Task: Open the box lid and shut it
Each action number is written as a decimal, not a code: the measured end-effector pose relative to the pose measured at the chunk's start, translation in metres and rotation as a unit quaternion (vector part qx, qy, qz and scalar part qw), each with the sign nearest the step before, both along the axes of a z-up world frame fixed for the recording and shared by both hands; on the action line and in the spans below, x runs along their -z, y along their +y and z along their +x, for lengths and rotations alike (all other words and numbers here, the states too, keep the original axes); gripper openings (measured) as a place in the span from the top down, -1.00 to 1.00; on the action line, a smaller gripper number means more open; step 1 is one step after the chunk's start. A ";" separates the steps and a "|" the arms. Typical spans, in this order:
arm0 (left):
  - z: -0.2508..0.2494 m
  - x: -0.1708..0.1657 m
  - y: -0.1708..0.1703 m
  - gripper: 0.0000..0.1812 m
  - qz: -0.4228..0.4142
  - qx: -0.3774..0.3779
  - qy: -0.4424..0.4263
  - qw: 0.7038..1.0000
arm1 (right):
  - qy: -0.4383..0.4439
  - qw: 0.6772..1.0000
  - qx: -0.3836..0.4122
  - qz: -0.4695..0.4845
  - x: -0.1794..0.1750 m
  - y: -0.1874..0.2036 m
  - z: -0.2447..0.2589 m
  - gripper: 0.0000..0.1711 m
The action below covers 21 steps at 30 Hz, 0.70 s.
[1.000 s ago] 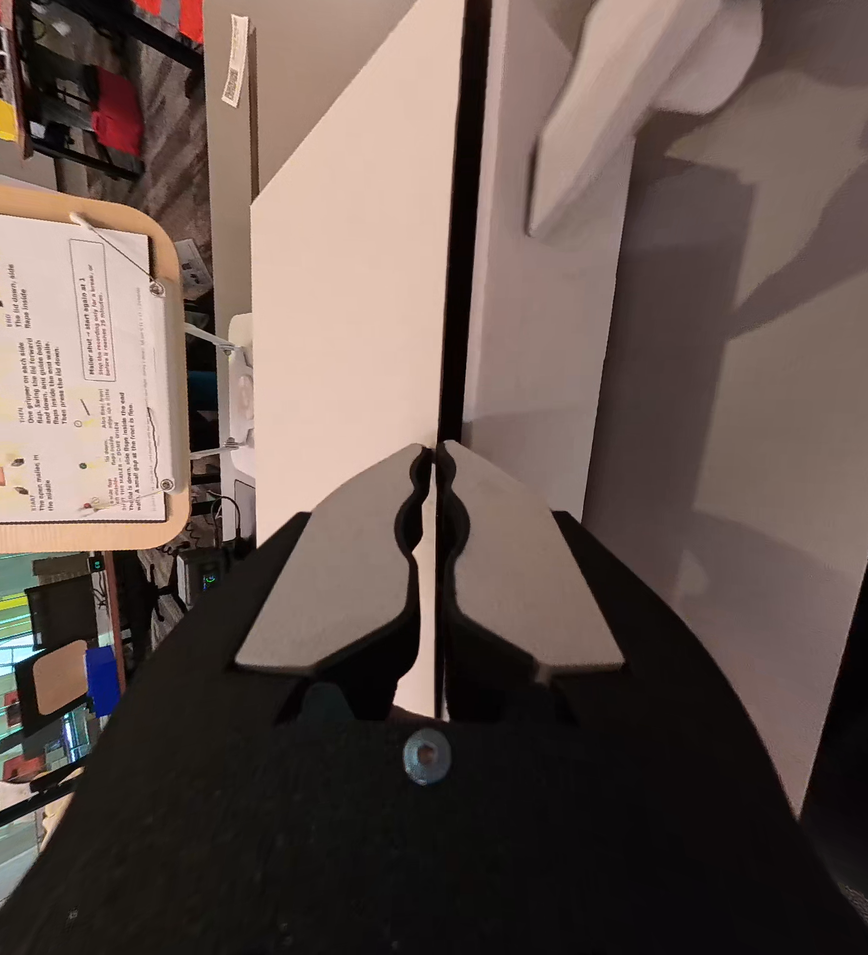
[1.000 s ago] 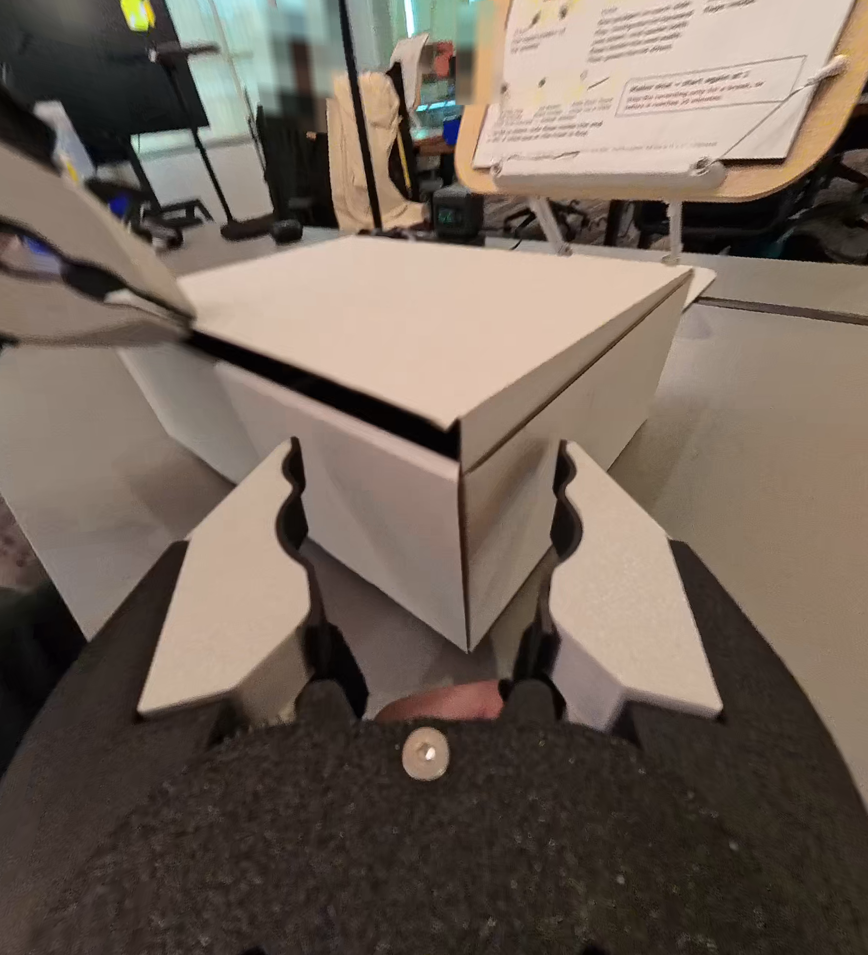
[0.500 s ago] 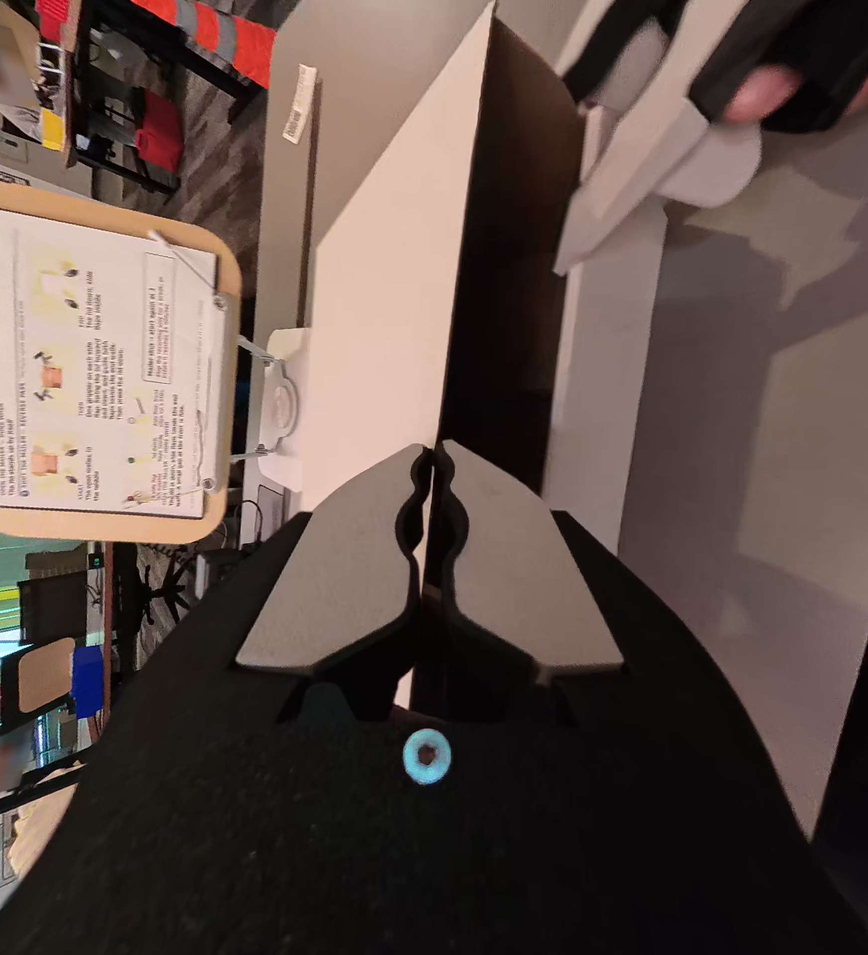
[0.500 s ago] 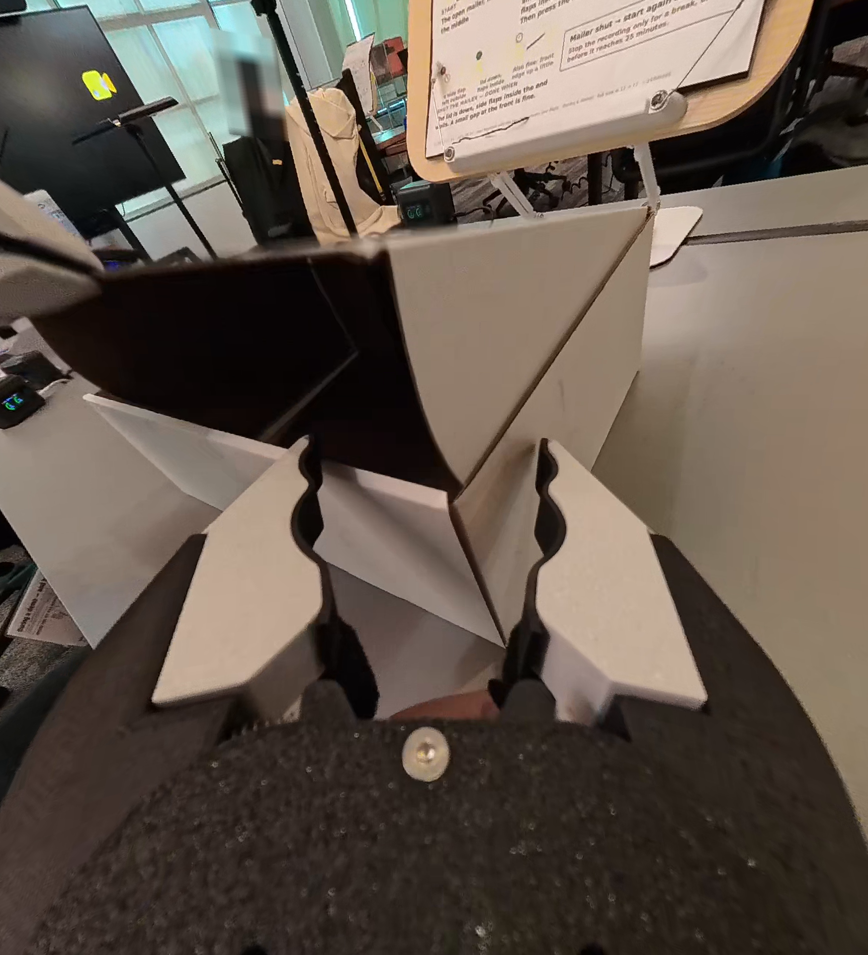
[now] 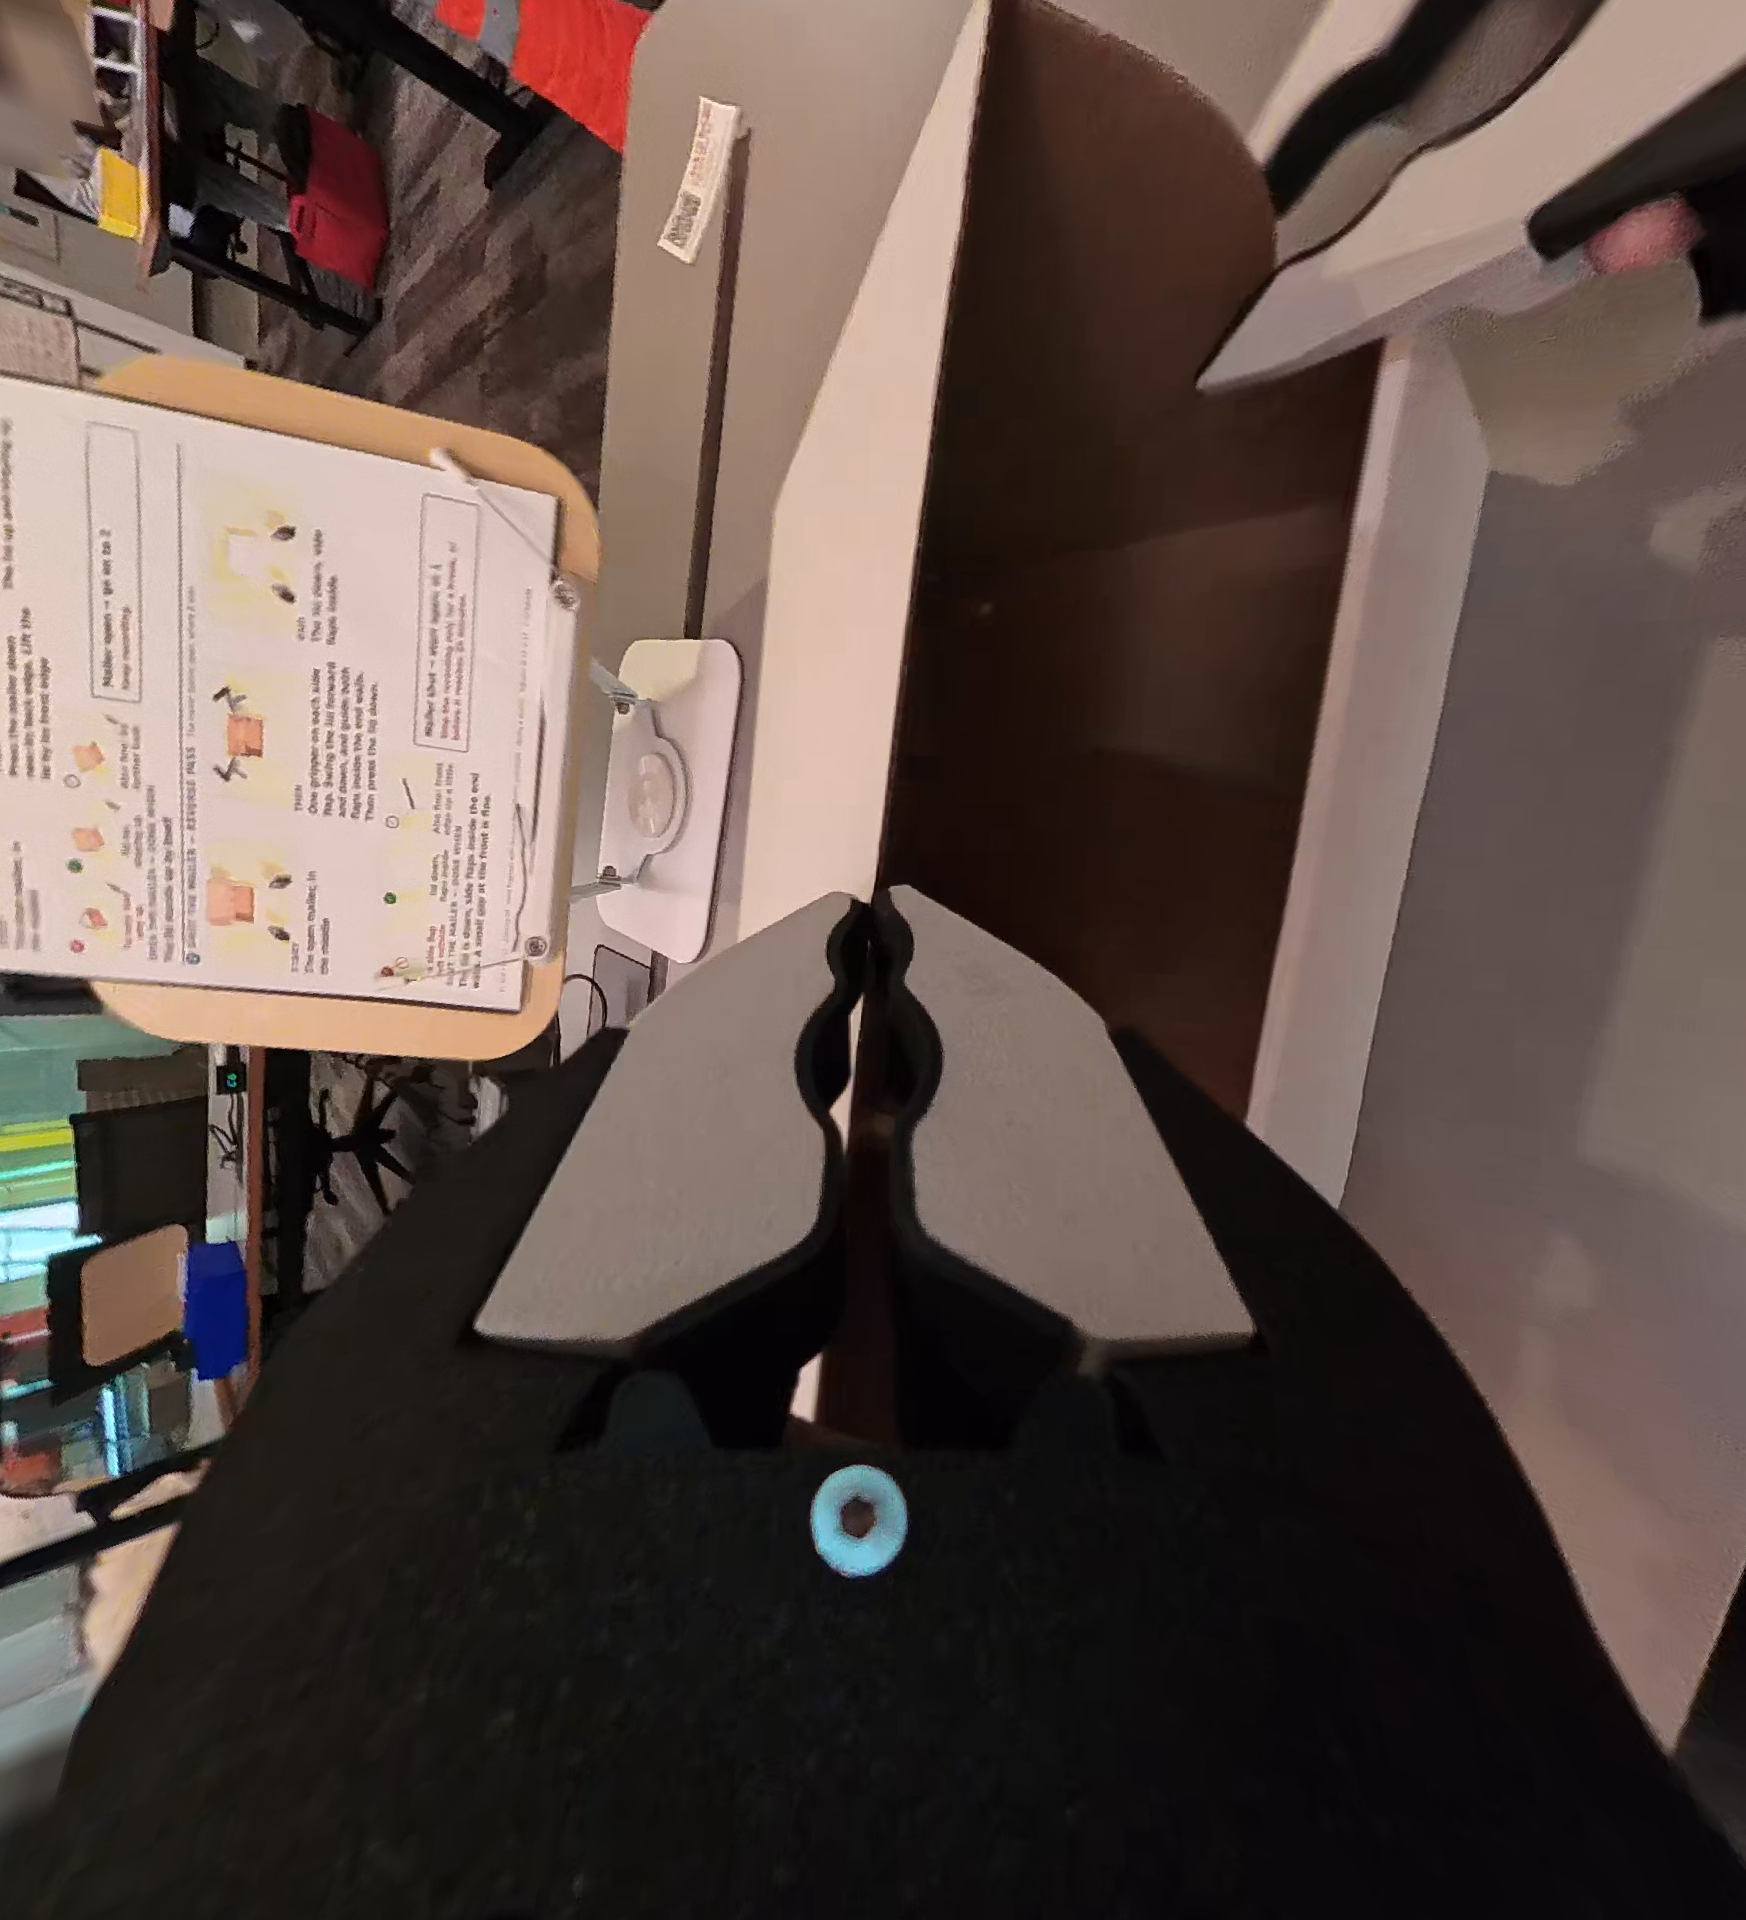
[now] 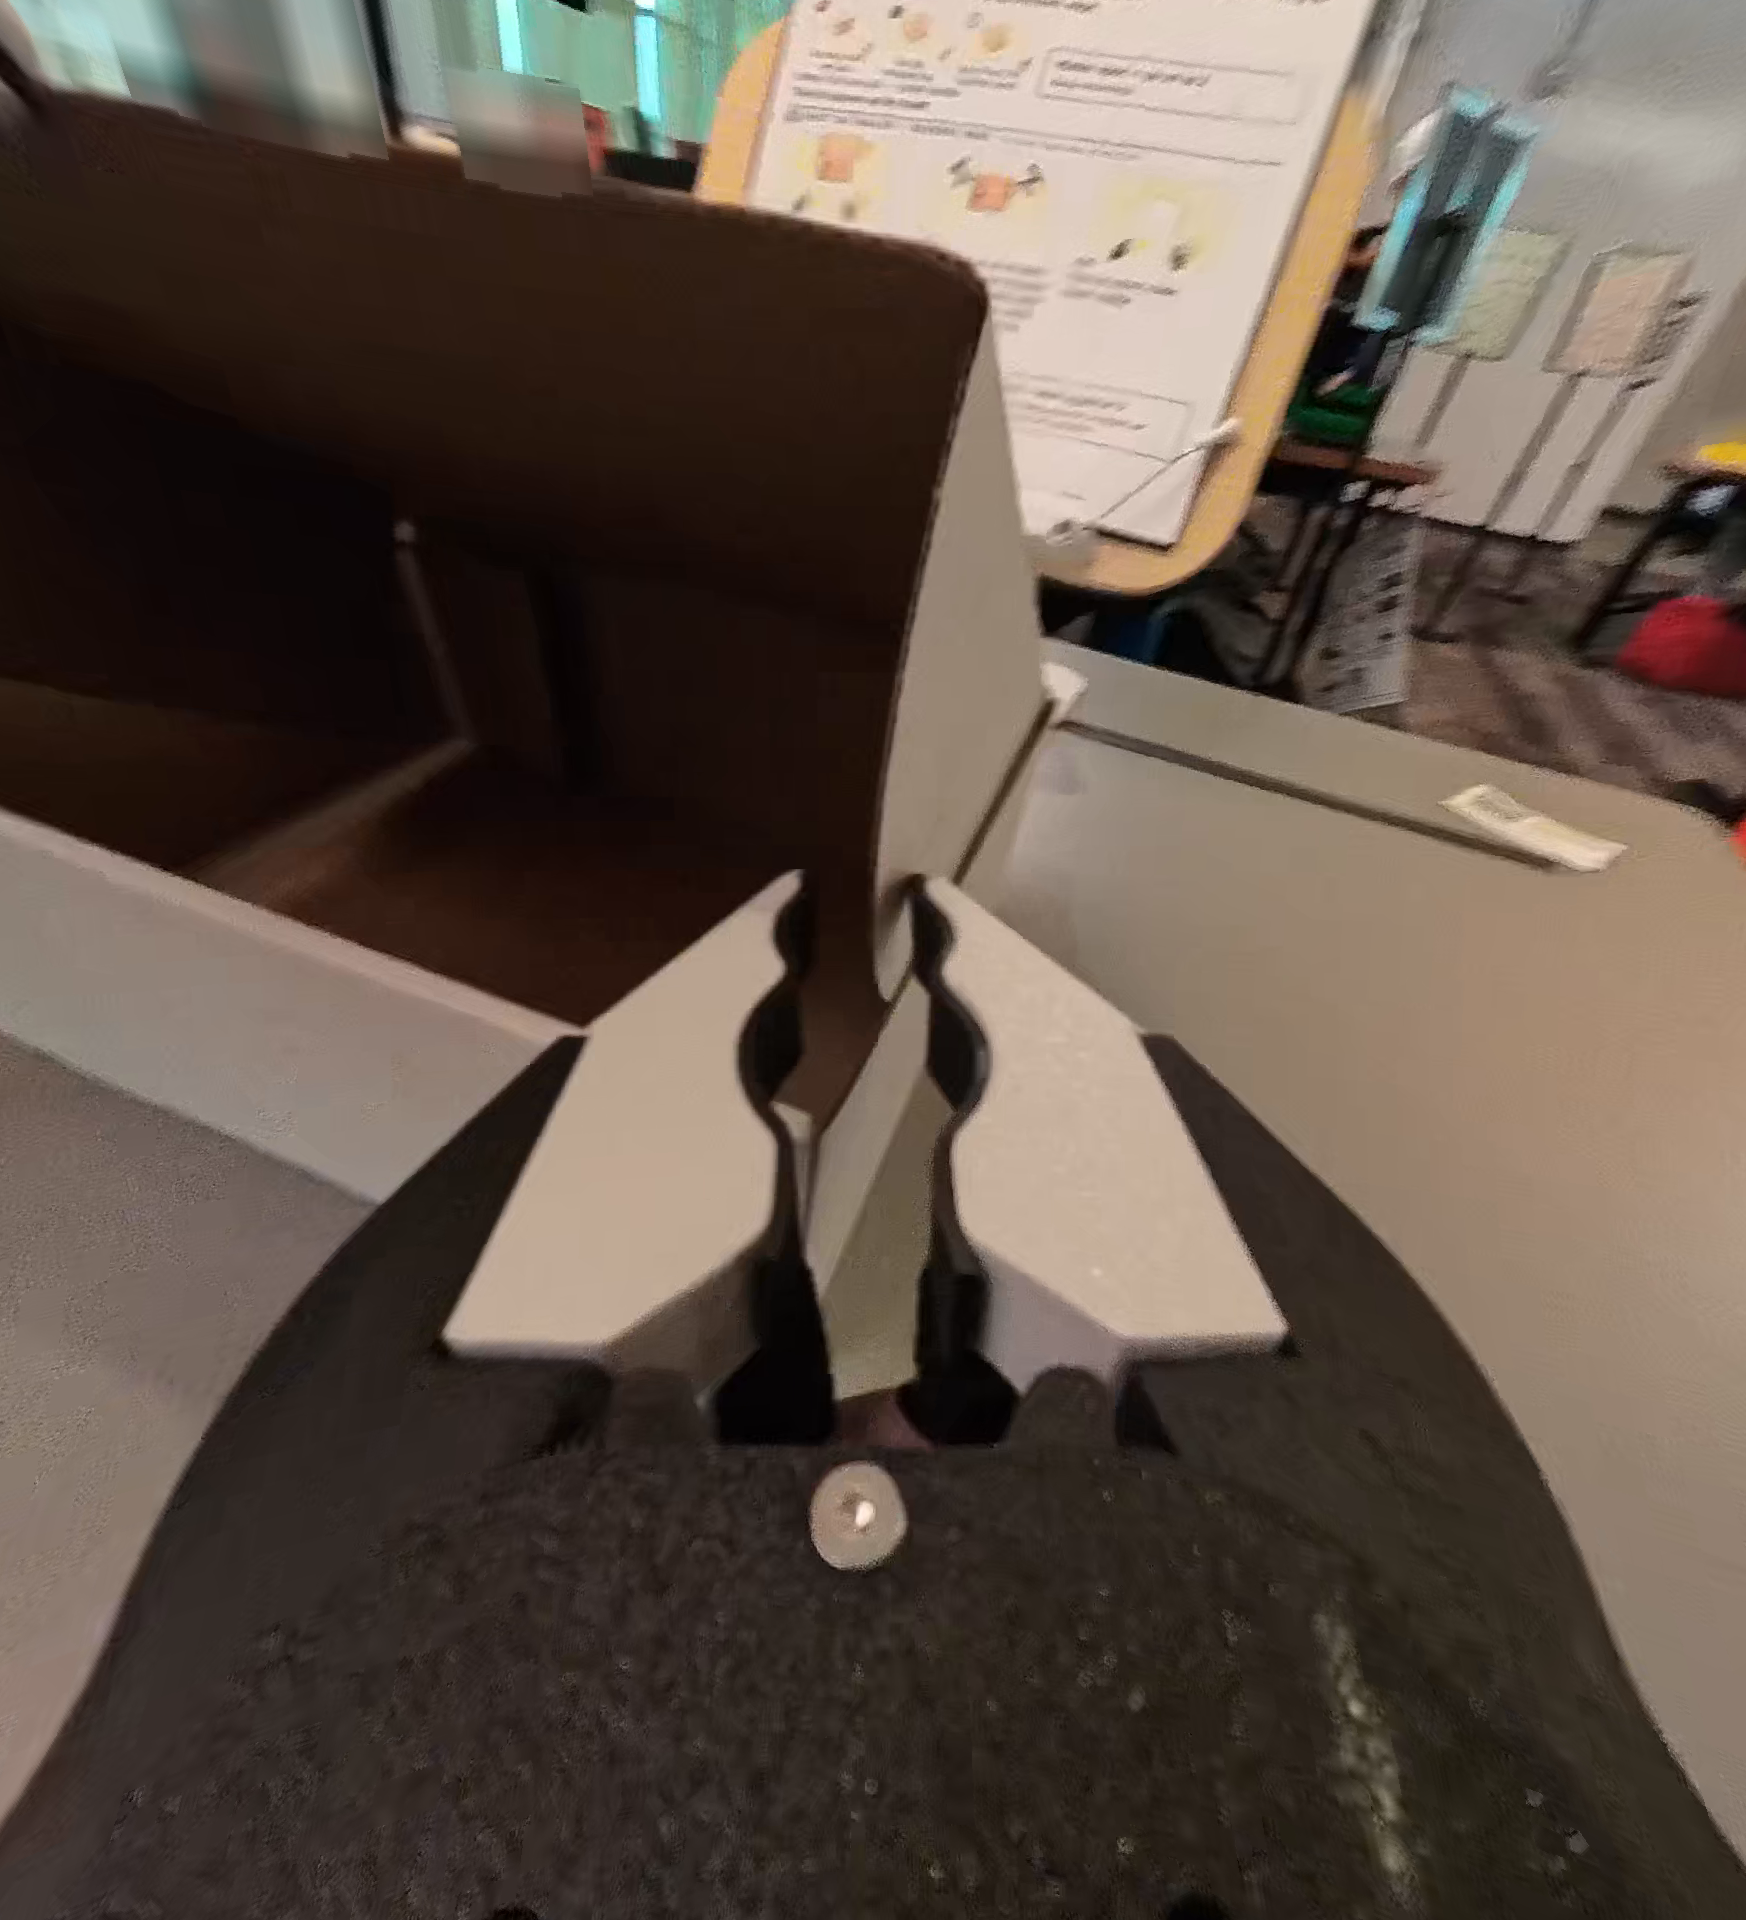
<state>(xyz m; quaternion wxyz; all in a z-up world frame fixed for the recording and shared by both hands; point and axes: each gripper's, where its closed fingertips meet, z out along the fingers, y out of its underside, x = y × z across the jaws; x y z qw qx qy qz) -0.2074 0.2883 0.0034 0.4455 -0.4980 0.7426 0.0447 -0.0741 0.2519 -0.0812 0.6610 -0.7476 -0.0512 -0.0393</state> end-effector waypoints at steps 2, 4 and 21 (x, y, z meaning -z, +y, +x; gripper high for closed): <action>0.000 -0.009 0.005 0.89 -0.018 -0.023 -0.042 0.999 | -0.023 0.999 0.031 0.007 -0.008 0.001 0.006 0.95; -0.009 -0.022 0.011 0.69 -0.028 -0.061 -0.113 0.991 | -0.023 0.999 0.044 -0.009 -0.011 0.003 0.007 0.96; -0.132 0.055 0.089 0.91 -0.149 -0.336 -0.339 0.866 | 0.000 0.998 0.038 -0.045 -0.057 0.022 0.009 0.97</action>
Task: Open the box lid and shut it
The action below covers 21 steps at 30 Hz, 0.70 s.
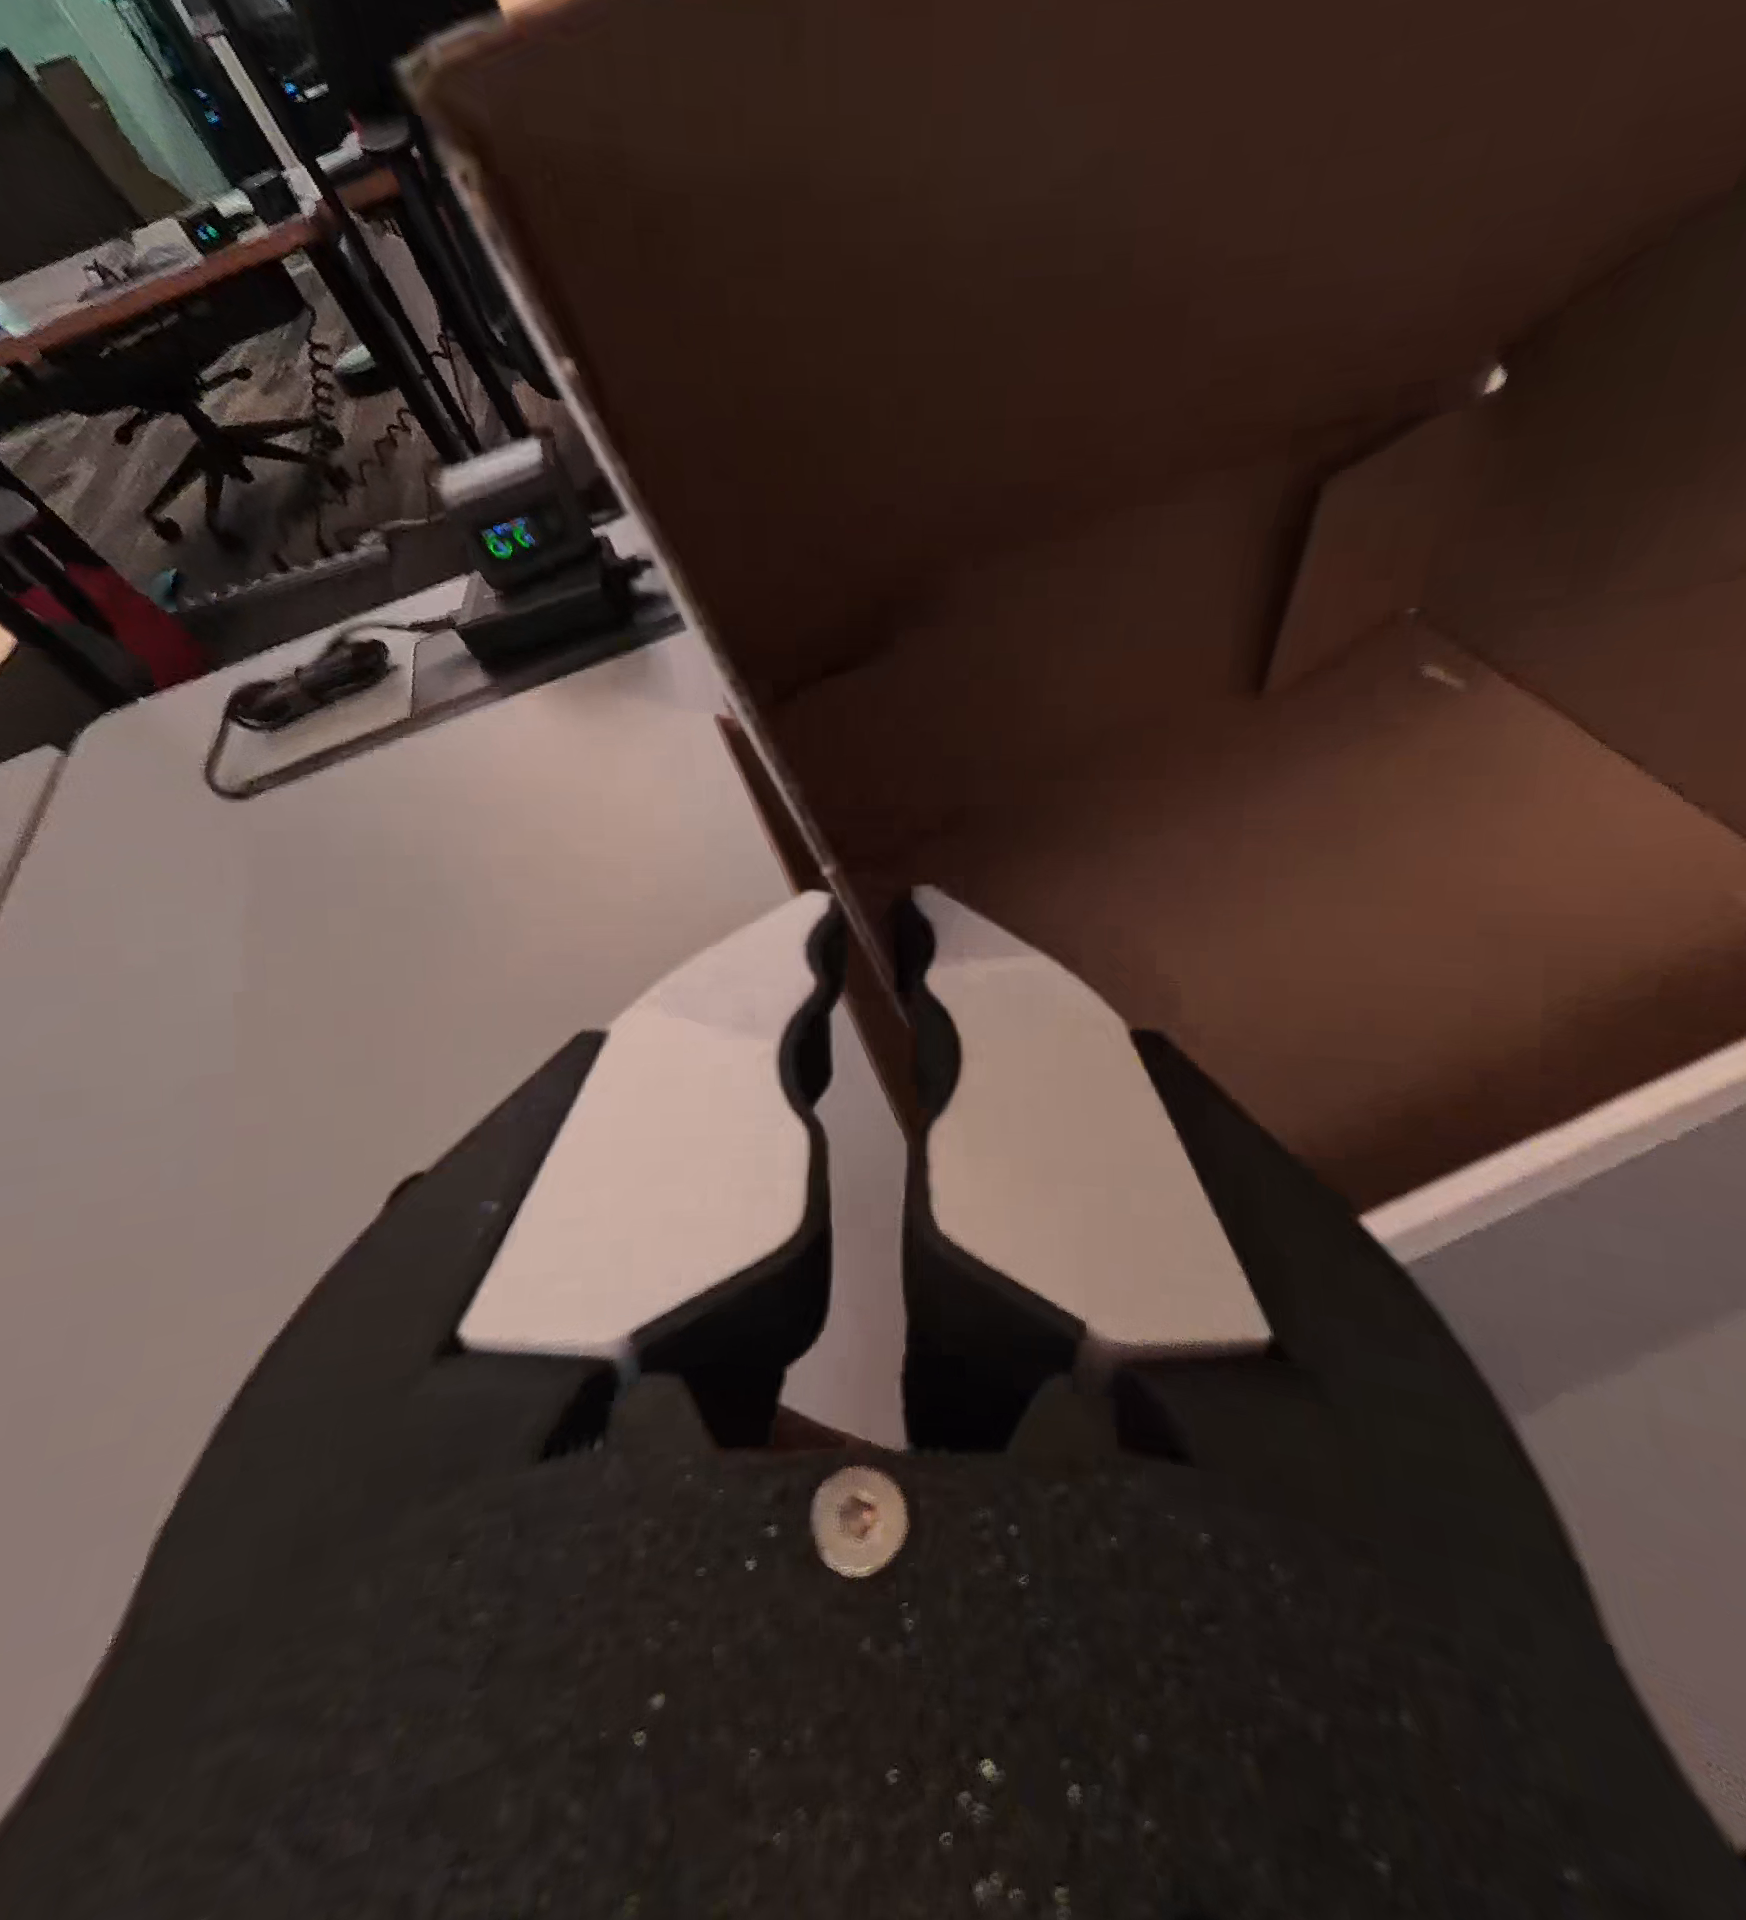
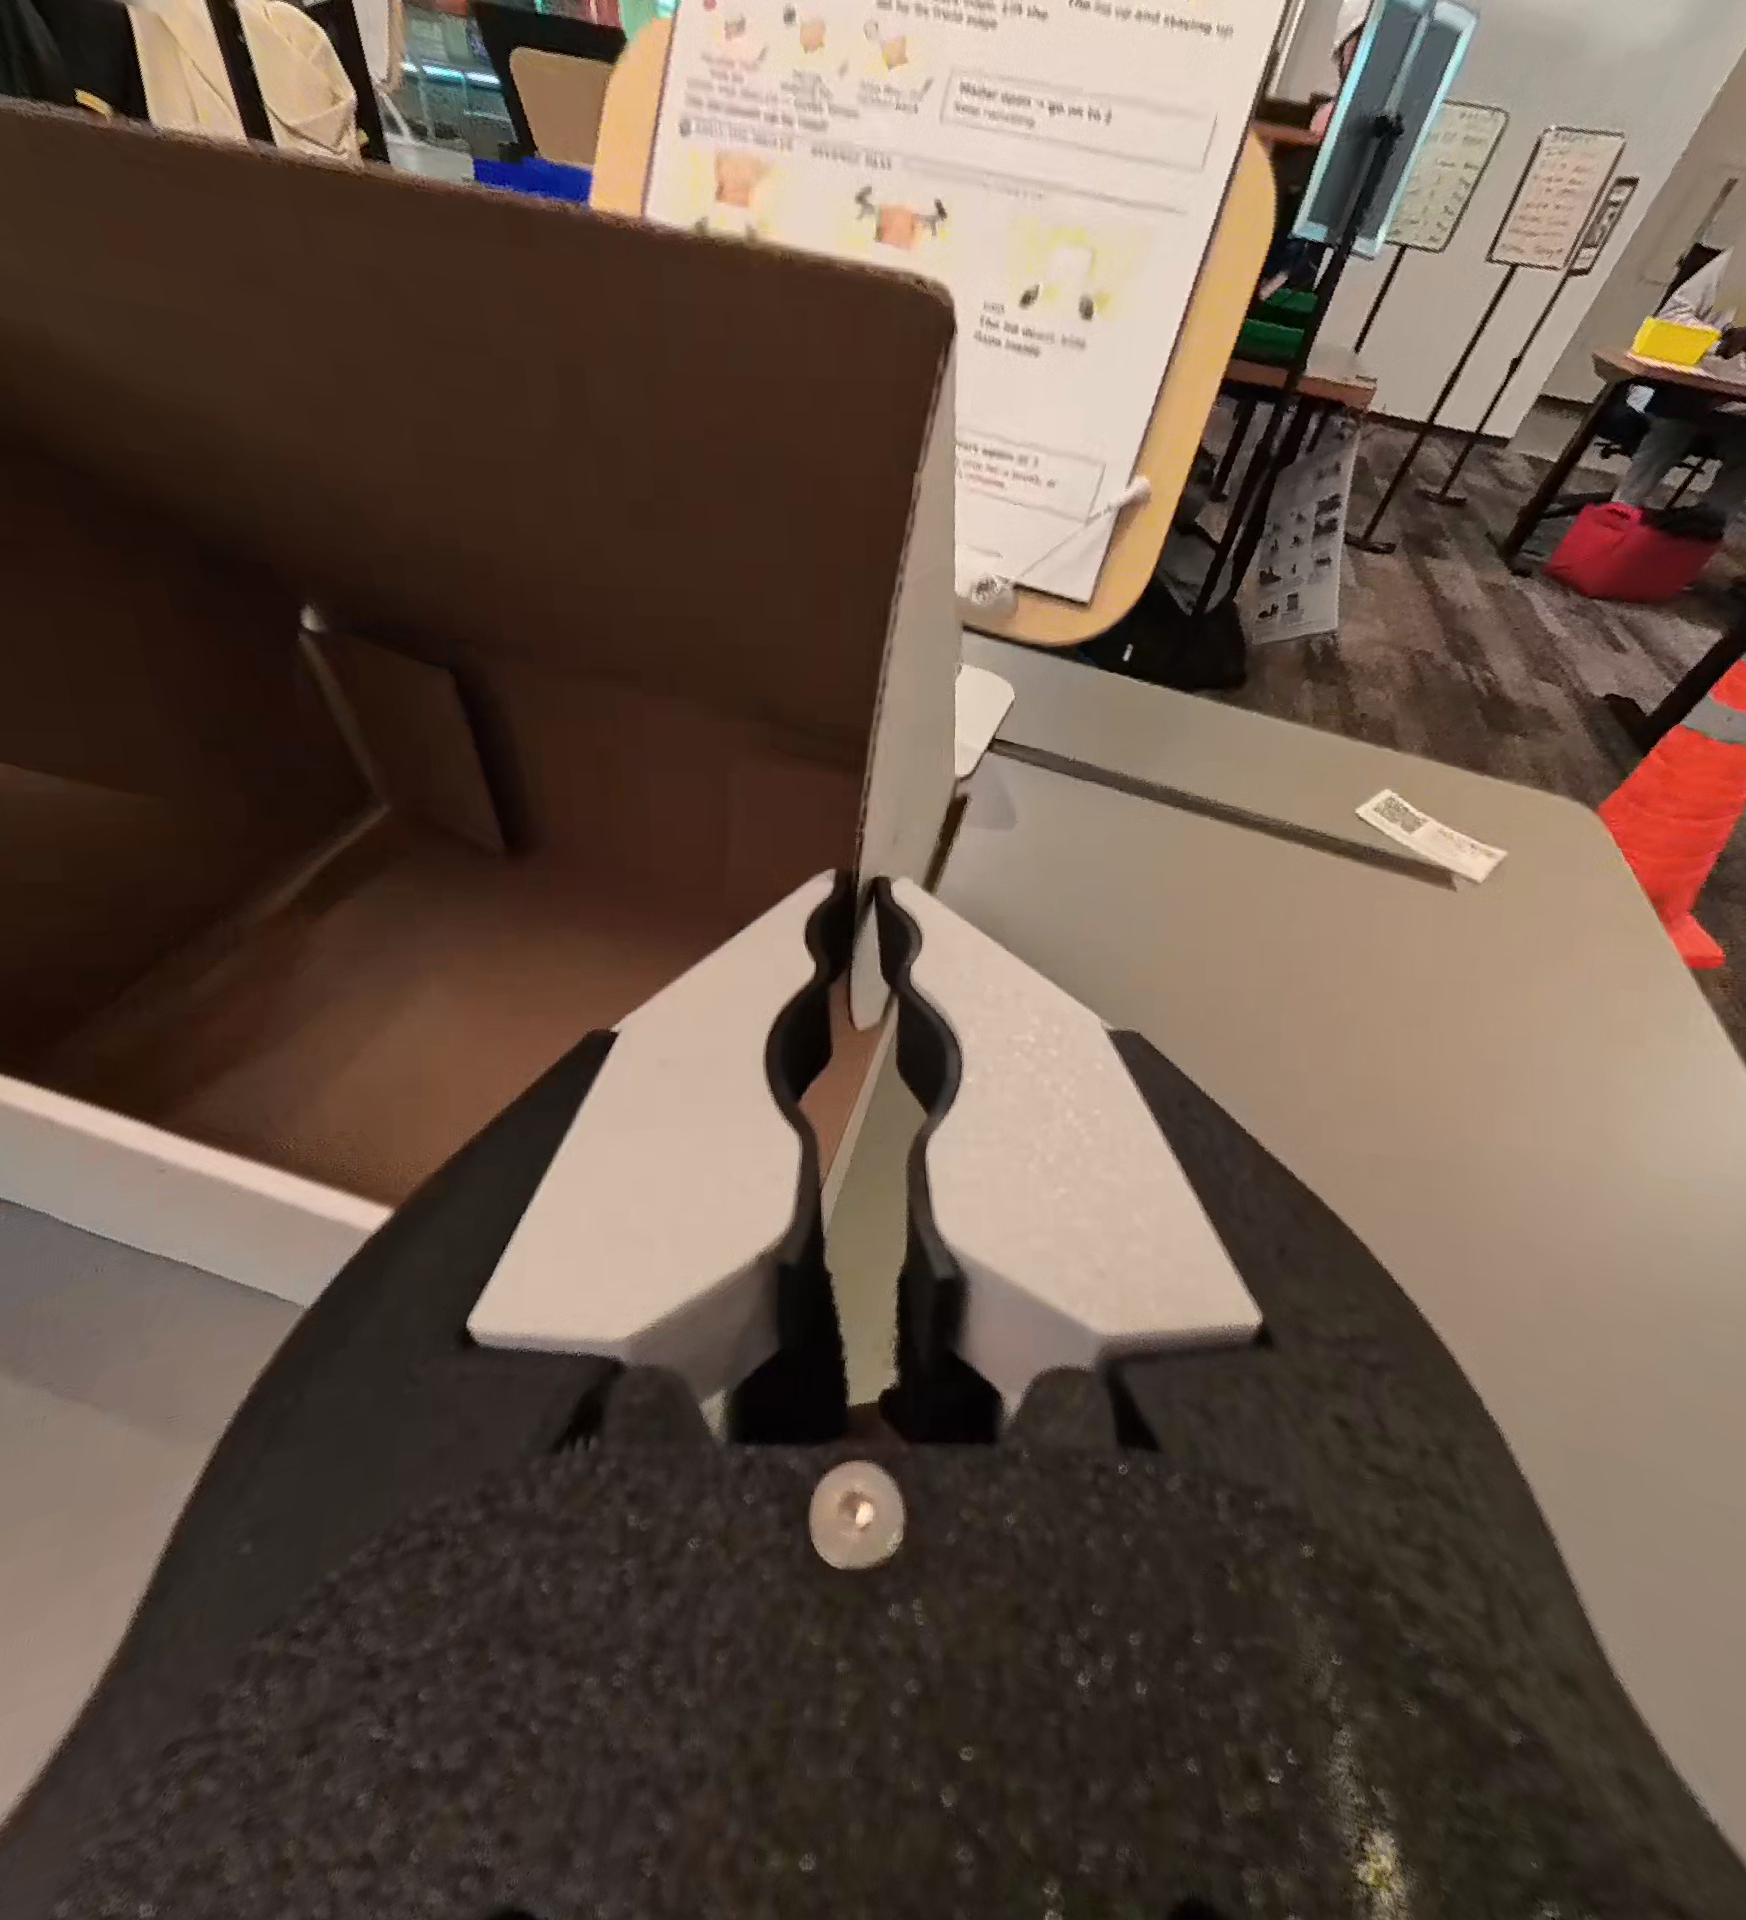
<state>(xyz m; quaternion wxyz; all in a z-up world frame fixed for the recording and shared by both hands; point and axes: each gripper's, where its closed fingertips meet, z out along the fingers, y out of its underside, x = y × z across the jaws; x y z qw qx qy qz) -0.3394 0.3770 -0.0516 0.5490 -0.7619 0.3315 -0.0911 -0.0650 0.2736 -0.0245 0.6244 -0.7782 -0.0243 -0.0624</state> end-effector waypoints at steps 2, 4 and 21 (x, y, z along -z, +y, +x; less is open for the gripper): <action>0.000 -0.014 0.012 0.93 0.006 -0.008 0.020 1.000 | -0.005 1.000 -0.011 0.013 -0.014 0.005 0.001 0.95; 0.001 -0.027 0.022 0.95 -0.018 -0.009 0.022 1.000 | -0.013 0.999 -0.017 0.029 -0.023 0.009 0.005 0.83; 0.024 -0.078 0.077 0.64 -0.025 0.013 0.013 1.000 | -0.004 0.997 0.057 -0.055 0.026 0.092 0.042 0.99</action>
